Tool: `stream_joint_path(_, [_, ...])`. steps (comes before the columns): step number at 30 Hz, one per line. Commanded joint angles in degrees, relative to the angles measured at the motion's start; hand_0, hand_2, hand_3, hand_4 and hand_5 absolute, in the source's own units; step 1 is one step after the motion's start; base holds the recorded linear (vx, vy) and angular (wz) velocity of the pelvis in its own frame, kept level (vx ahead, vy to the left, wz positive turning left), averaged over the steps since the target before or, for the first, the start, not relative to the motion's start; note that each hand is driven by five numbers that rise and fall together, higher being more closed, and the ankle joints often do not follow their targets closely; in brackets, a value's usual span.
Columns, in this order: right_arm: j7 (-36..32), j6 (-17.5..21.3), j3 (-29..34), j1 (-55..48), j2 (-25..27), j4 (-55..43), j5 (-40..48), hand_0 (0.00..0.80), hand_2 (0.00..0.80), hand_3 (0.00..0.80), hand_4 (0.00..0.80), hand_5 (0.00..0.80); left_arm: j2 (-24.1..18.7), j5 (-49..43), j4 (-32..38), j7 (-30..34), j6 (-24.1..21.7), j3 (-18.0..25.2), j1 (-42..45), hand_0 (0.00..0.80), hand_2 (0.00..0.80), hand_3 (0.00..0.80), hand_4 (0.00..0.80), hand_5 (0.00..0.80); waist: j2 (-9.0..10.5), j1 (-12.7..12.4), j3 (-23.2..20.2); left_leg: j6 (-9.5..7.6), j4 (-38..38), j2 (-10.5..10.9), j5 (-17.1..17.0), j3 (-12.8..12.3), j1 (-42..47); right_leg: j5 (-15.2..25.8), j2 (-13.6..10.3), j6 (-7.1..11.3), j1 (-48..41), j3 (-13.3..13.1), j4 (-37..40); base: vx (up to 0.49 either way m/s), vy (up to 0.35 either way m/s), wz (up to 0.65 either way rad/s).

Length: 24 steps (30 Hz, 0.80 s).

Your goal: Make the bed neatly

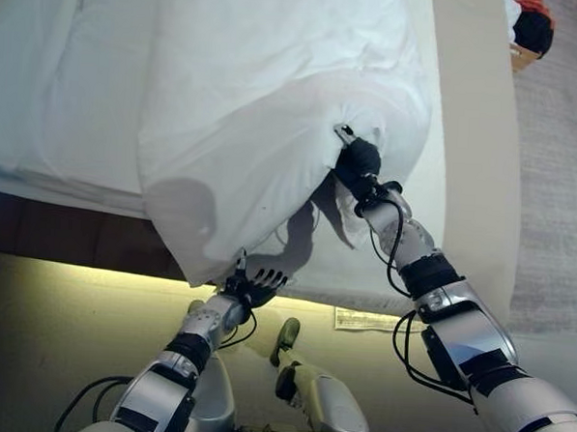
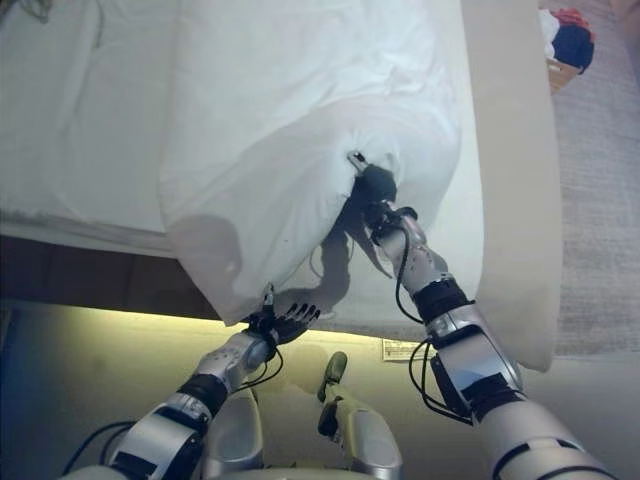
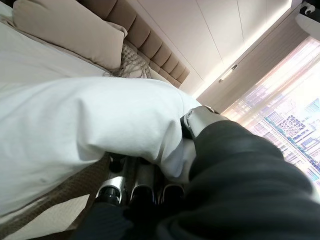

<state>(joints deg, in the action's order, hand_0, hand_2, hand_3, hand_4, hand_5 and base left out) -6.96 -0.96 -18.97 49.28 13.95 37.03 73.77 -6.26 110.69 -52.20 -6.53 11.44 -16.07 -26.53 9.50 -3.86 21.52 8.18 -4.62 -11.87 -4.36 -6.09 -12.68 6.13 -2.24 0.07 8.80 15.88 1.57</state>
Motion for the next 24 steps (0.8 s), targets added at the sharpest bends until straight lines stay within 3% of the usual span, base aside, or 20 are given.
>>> stream_joint_path(1, [-1.5,2.3,0.1,3.5,-0.6,-13.7,2.6,0.8,0.8,0.8,0.8,0.8,4.6,2.3,2.2,3.6,-3.7,-1.4,-5.6,0.0,0.0,0.0,0.0,0.0,-0.03,2.1,-2.0,-0.88,-2.7,-2.0,2.9,-1.2,-1.7,-4.1,-5.2,6.05,2.0,-3.6,-5.9,-0.042,0.052,-0.14])
stream_joint_path(6, [-0.1,-1.0,-0.9,-1.2,-1.3,-20.1,1.0,0.8,0.8,0.8,0.8,0.8,4.1,2.3,3.1,6.9,-9.2,3.4,-11.4,0.0,0.0,0.0,0.0,0.0,-0.08,4.7,-1.9,-0.55,-4.1,-1.9,3.3,-1.6,-2.3,-4.7,-5.1,5.73,2.9,-5.1,-6.7,-0.011,0.048,-0.14])
stream_joint_path(13, [-0.6,-4.2,-1.7,-8.1,-1.2,-26.9,-0.4,0.8,0.8,0.8,0.8,0.8,1.8,2.3,5.2,11.4,-15.8,10.3,-16.1,0.0,0.0,0.0,0.0,0.0,0.84,6.4,-2.2,-0.22,-4.4,-1.9,3.7,-1.7,-2.5,-5.5,-4.9,5.52,3.5,-5.5,-7.4,0.004,0.021,-0.05])
stream_joint_path(24, [-1.2,-3.2,-0.2,-15.8,-0.7,-28.8,-1.8,0.8,0.8,0.8,0.8,0.8,-1.9,2.3,10.6,8.7,-31.3,17.6,-14.9,0.0,0.0,0.0,0.0,0.0,3.17,5.2,-3.3,-0.07,-3.3,-2.2,4.7,-0.5,-1.1,-6.2,-4.3,5.62,1.4,-3.8,-6.4,0.022,-0.041,0.03])
